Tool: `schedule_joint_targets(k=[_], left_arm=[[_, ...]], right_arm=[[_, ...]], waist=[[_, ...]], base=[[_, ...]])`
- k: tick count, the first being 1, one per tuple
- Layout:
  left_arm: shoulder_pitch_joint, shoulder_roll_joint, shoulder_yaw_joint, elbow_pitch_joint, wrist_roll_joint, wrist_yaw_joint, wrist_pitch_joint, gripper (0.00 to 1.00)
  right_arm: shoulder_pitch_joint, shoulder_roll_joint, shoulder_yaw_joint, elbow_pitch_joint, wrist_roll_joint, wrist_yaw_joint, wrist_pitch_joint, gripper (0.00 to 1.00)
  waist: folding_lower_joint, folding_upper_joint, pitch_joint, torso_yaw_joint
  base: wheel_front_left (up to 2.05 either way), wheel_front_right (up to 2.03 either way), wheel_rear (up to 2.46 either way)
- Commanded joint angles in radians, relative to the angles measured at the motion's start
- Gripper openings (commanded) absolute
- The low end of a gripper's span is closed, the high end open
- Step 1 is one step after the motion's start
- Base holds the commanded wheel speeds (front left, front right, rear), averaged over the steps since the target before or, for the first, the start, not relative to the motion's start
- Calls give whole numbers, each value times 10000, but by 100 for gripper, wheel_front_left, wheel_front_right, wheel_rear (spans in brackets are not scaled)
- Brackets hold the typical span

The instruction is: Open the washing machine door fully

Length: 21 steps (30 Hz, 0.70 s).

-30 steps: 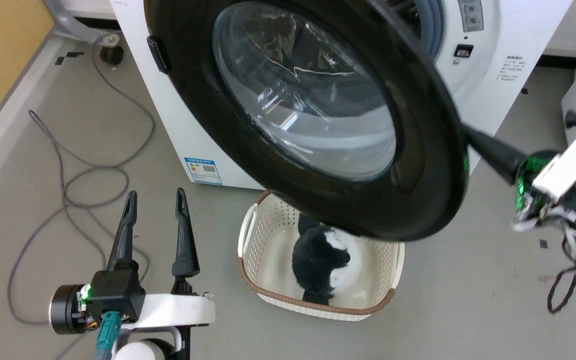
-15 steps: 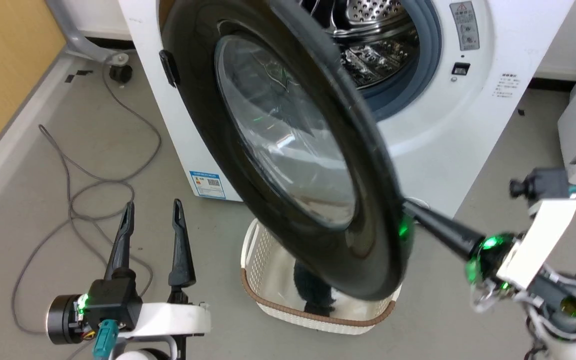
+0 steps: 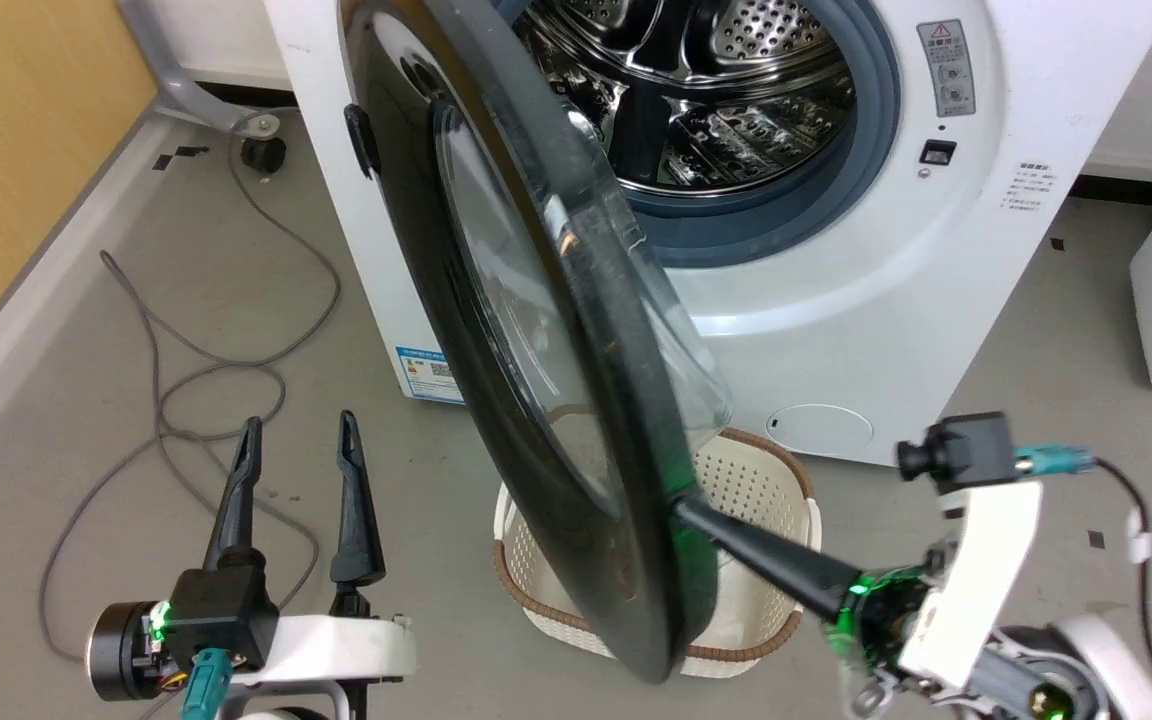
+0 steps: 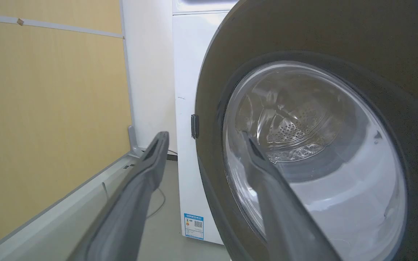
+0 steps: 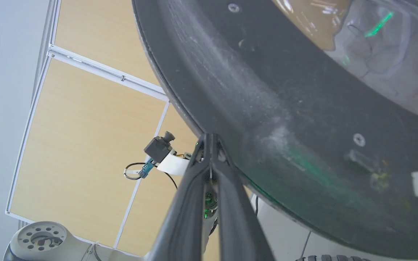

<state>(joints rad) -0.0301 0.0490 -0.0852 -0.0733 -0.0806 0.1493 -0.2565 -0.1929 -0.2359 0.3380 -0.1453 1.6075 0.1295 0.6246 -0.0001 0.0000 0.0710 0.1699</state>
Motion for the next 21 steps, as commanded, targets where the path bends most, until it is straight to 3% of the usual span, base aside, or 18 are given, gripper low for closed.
schedule_joint_targets(k=[1,13,21], left_arm=[[94,12,12,-12,72,-28,-53,100],[65,12,18,67,30,-29,-53,100],[310,12,172,142,69,-51,-53,100]], right_arm=[[118,153,127,-26,-64,12,45,0],[-140,1236,1259,809,-356,12,105,0],[83,1319,1321,753,-664,12,-402,0]], waist=[[1,0,11,20],[1,0,37,319],[1,0,-274,174]], base=[[0,0,0],[0,0,0],[0,0,0]])
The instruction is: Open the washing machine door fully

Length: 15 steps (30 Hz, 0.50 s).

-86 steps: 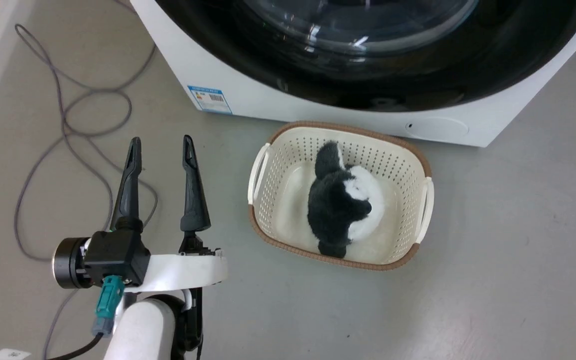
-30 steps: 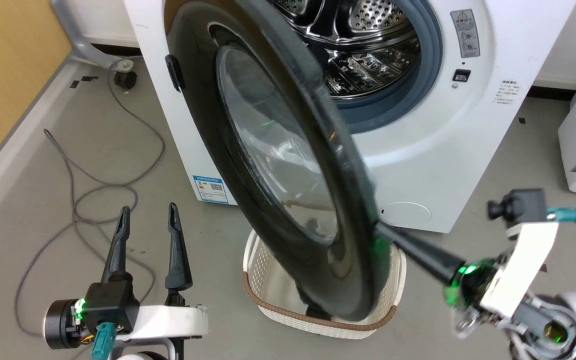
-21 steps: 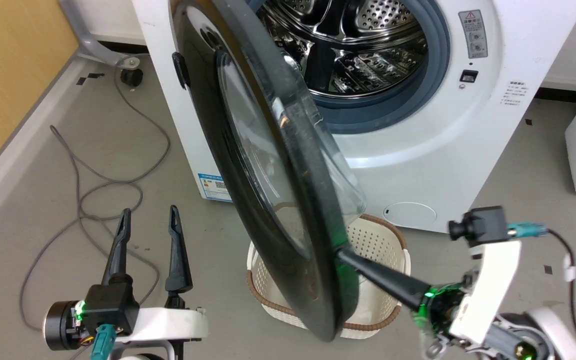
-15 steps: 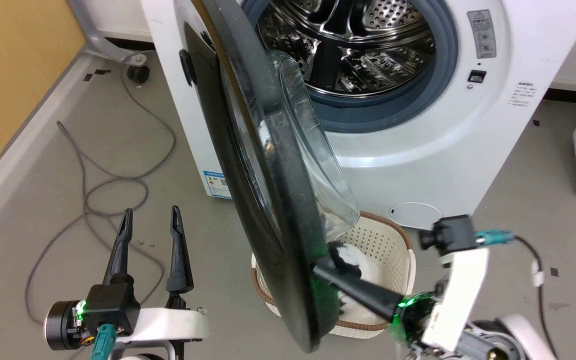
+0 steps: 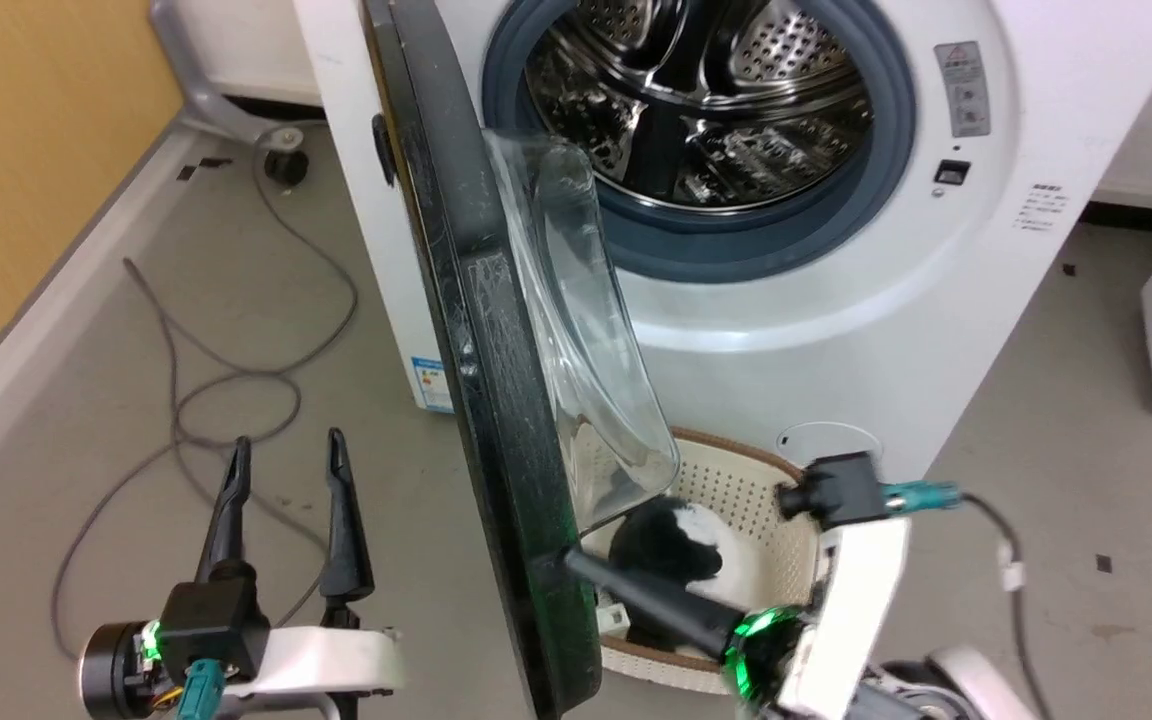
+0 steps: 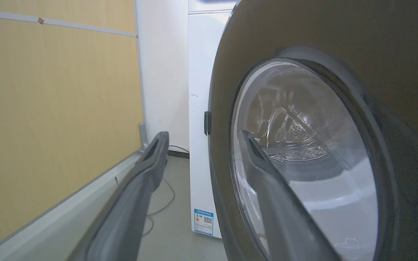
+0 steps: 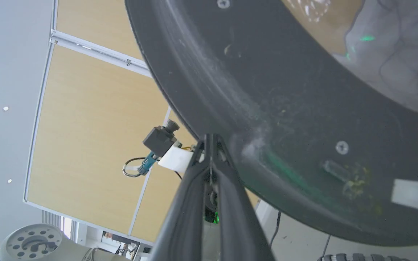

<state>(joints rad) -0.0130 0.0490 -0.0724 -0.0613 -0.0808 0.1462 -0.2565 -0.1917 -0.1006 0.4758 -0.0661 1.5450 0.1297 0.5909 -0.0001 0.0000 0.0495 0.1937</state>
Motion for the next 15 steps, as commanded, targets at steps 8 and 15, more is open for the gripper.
schedule_joint_targets(k=[8,15], left_arm=[[449,12,325,96,99,-105,-53,100],[620,12,590,92,163,-251,-53,100]], right_arm=[[421,-579,-1352,-1004,-1370,10,-2583,0],[294,-1914,-1798,-343,-5590,10,-7155,0]], waist=[[1,0,-439,-509],[1,0,-618,-834]], base=[[0,0,0],[0,0,0]])
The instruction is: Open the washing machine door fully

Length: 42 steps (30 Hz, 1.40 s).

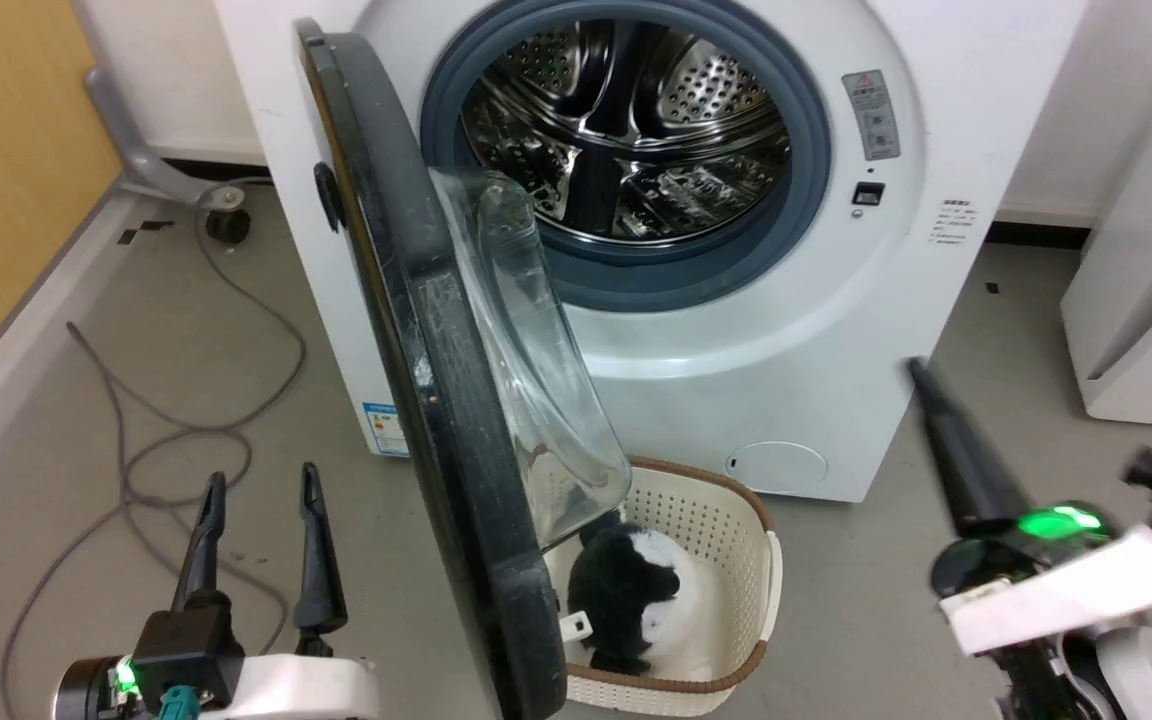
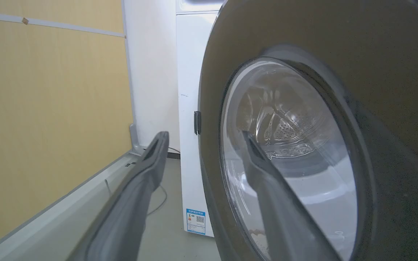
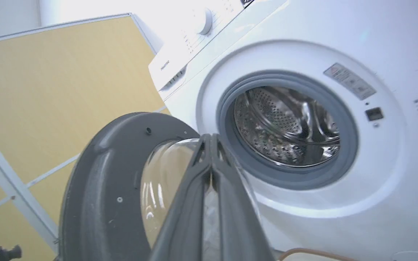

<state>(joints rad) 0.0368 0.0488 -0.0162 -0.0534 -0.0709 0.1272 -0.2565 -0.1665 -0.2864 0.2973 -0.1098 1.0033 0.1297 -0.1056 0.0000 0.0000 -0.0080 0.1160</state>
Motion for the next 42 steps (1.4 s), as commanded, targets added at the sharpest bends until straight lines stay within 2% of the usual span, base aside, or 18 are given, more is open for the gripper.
schedule_joint_targets(k=[1,3,6,8,13,14,19,26,27,28,29,38,42], left_arm=[[158,14,60,6,72,-67,-53,100],[238,14,85,-14,86,-81,-53,100],[351,14,84,-48,92,-65,-53,100],[377,14,57,-58,84,-48,-53,100],[412,14,3,-31,54,-13,-53,100],[437,14,-22,3,34,-18,-53,100],[483,14,-45,90,-24,-82,-53,100],[480,14,-7,267,-167,-124,-53,100],[474,14,11,322,-144,-127,-53,83],[466,14,25,374,-104,-144,-53,15],[446,14,53,410,-103,-180,-53,0],[-136,94,823,-332,106,-125,-53,0],[-435,205,978,-1158,364,-105,-53,0]], right_arm=[[63,-145,-82,395,-740,10,-823,0],[111,-195,-418,969,-1880,10,-1391,0],[215,-13,-1350,1498,-4219,10,-1548,0],[452,353,-2018,1442,-5898,10,-1555,0],[1437,1226,-2944,1435,-8438,10,-1559,1],[1988,1751,-3466,1631,-8958,10,-1560,100],[2643,2130,-3867,1845,-9379,10,-1561,100],[2947,2319,-3971,2032,-9540,10,-1561,100],[2955,2329,-4000,2035,-9587,10,-1561,100],[2959,2337,-4014,2039,-9627,10,-1561,100],[2958,2344,-4023,2048,-9657,10,-1561,100],[2828,2358,-4038,2024,-9610,10,-1562,100],[2793,2359,-3997,2009,-9583,10,-1562,100]], waist=[[0,0,-80,-111],[0,0,-139,-203],[0,0,-197,-344],[0,0,-210,-406],[0,0,-291,-526],[0,0,-351,-571],[0,0,-451,-628],[0,0,-509,-588],[0,0,-510,-577],[0,0,-509,-568],[0,0,-507,-560],[0,0,-448,-495],[0,0,-416,-493]], base=[[0,0,0],[0,0,0],[0,0,0],[0,0,0],[0,0,0],[0,0,0],[0,0,0],[0,0,0],[0,0,0],[0,0,0],[0,0,0],[0,0,0],[0,0,0]])
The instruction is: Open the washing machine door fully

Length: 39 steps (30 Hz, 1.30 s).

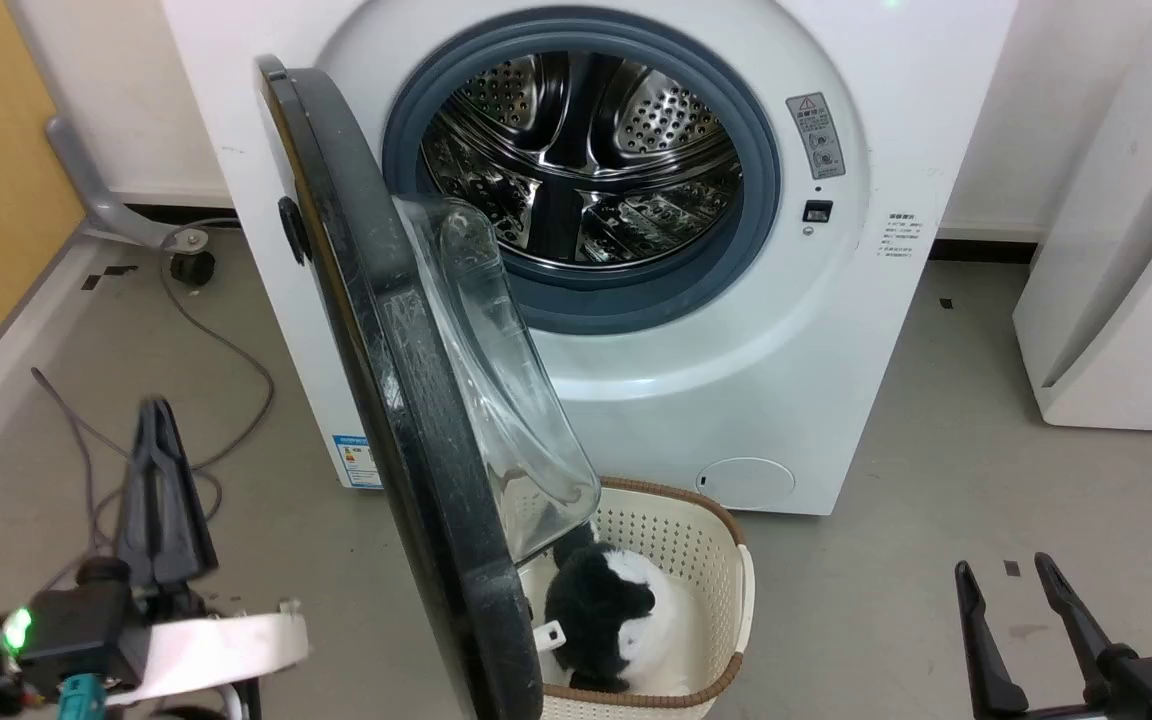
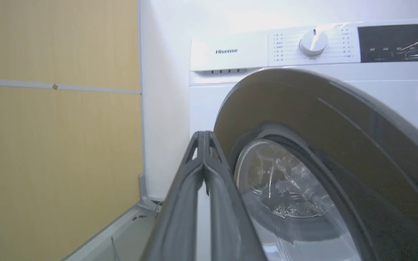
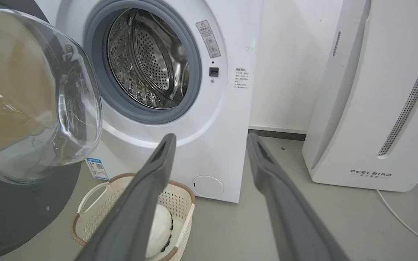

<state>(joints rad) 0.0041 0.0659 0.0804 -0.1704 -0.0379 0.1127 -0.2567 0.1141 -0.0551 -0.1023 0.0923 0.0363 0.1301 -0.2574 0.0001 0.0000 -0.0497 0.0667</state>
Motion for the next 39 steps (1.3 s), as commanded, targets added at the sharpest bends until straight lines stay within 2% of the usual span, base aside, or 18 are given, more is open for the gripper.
schedule_joint_targets(k=[1,8,16,25,39], left_arm=[[-170,58,-4,-220,93,26,-51,0],[-621,98,-585,-1769,204,-303,-51,0],[-1008,-2,-2002,-2733,136,-856,-51,0],[-892,-91,-3989,-2660,151,-1269,-51,0],[-67,-127,-6374,-1423,-121,-1817,-51,0]], right_arm=[[-13,47,3,-16,82,6,-43,100],[34,48,17,-7,24,6,-43,100],[5,48,61,69,-34,6,-43,100],[10,48,91,167,-21,6,-43,100],[33,49,47,309,12,6,-43,100]], waist=[[-1,0,8,0],[-1,0,-16,58],[-1,0,-66,210],[-1,0,-102,260],[-1,0,-88,364]], base=[[0,0,0],[0,0,0],[0,0,0],[0,0,0],[0,0,0]])
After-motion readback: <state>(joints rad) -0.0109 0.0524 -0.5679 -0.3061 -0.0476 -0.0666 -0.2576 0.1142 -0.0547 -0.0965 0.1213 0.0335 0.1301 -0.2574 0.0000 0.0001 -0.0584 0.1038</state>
